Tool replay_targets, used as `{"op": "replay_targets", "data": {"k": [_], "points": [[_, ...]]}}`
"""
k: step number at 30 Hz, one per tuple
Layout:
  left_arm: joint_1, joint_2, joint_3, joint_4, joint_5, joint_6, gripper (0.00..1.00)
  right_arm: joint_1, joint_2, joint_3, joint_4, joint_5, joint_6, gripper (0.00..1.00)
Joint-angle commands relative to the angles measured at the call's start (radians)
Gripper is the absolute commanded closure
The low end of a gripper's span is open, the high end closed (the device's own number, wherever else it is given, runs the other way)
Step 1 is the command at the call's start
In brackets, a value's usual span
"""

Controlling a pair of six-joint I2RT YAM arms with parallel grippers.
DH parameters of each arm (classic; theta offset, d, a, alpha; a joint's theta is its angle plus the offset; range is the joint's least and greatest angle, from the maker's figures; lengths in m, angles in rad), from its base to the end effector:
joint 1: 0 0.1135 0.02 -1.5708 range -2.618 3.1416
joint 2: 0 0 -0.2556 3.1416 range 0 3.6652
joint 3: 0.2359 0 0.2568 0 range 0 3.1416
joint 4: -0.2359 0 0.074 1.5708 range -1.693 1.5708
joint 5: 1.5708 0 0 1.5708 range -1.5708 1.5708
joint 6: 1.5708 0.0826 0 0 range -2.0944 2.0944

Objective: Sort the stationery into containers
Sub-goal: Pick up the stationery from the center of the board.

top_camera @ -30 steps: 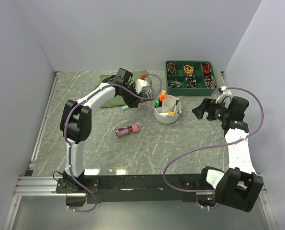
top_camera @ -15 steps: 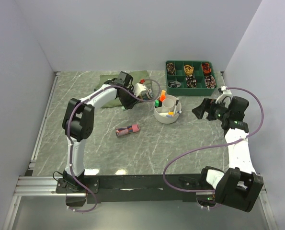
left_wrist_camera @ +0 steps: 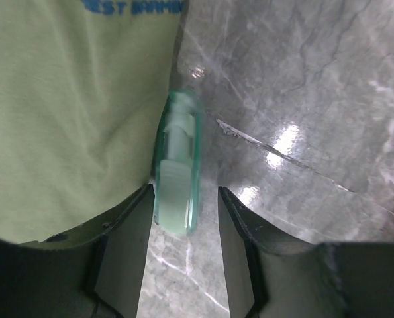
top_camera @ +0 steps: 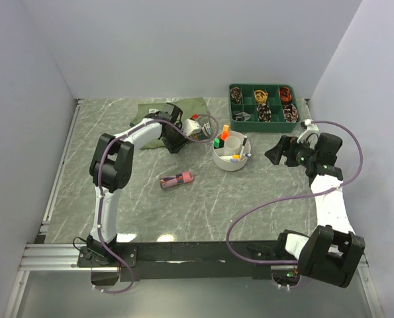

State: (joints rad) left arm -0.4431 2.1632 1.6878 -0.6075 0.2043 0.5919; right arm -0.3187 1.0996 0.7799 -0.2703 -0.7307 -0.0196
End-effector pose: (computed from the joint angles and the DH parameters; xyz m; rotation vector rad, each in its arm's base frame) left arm 0.4308 -0.2230 0.1278 1.3607 2.2545 -0.2204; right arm 0.2760 -0.0330 0.2444 -0.1061 2.0428 0.5756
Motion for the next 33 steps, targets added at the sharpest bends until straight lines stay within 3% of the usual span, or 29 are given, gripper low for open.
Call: {"op": "replay_targets", "data": {"k": [1,7,10,14,18,24,33], "points": [[0.003,0.014,-0.005,-0.011,-0.005,0.028,0.52,-0.008,0.005,0.035,0.029,-0.006,-0.009,0.00],[0.003,0.027,-0.022,-0.024,-0.014,0.037,0.55,-0.008,0.006,0.033,0.034,-0.004,-0.009,0.00],[0.003,0.032,-0.025,-0.040,-0.006,0.033,0.63,-0.008,0.009,0.035,0.033,-0.001,-0.013,0.00],[0.003,0.017,-0.020,-0.075,0.036,0.016,0.82,-0.010,0.008,0.035,0.031,0.002,-0.014,0.00],[0.003,-0.055,-0.002,-0.144,0.127,-0.006,0.88,-0.011,0.009,0.036,0.023,0.007,-0.022,0.00],[-0.016,-0.141,0.139,-0.279,0.280,-0.001,0.92,-0.013,0.017,0.036,0.031,0.005,-0.019,0.00],[-0.043,-0.108,0.412,-0.151,0.426,-0.125,0.97,-0.013,0.048,0.074,0.022,0.010,-0.031,0.00]]}}
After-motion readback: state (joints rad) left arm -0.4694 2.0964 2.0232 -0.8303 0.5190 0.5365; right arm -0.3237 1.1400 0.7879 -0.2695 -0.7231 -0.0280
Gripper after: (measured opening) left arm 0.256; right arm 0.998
